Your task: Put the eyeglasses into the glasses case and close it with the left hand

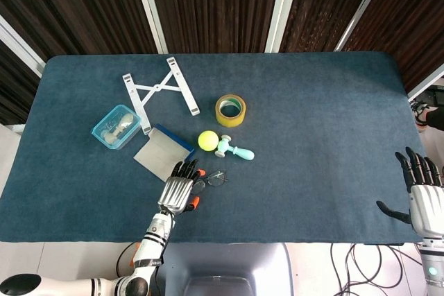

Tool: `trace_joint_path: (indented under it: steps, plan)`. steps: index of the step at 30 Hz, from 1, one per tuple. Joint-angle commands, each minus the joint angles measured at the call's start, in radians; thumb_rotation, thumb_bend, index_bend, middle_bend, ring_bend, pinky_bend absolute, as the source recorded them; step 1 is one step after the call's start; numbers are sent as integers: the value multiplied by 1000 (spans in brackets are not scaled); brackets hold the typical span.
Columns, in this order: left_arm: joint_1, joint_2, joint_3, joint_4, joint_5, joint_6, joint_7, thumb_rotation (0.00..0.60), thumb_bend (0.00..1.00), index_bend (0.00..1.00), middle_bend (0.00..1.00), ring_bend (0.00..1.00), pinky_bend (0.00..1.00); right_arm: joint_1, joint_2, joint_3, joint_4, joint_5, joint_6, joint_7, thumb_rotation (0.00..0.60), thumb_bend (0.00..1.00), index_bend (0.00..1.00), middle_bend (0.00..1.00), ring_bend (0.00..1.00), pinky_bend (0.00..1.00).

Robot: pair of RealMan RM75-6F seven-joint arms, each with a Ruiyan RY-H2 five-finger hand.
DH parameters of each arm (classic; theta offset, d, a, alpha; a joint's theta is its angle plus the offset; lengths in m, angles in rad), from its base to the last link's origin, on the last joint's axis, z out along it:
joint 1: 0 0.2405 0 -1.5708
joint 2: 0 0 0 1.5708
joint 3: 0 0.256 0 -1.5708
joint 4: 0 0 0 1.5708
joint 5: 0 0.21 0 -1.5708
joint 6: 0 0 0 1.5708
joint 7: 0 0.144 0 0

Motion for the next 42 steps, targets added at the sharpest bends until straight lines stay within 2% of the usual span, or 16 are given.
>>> trace_joint_path:
  steps: [1, 11, 23, 35, 42]
  plan:
    - [-26, -23, -10, 42, -24, -3, 10, 600, 311, 149, 0, 0, 42, -1, 2, -2, -1, -3, 1, 3, 600, 104, 0, 0, 0, 0]
    - [-66, -68, -12, 132, -39, -1, -23, 600, 308, 141, 0, 0, 43, -2, 10, -3, 0, -5, -6, 15, 600, 104, 0, 0, 0, 0]
    - [-93, -79, -3, 158, -73, -2, -17, 600, 308, 142, 0, 0, 46, -3, 11, -2, 2, -3, -8, 18, 600, 103, 0, 0, 0, 0]
    - [-100, -86, -4, 244, -57, 63, 2, 600, 312, 159, 0, 0, 66, -5, 13, -5, 0, -10, -7, 18, 600, 103, 0, 0, 0, 0]
    - [-88, -57, 4, 197, -41, 50, -46, 600, 330, 213, 0, 0, 77, -7, 13, -8, -1, -13, -7, 18, 600, 103, 0, 0, 0, 0]
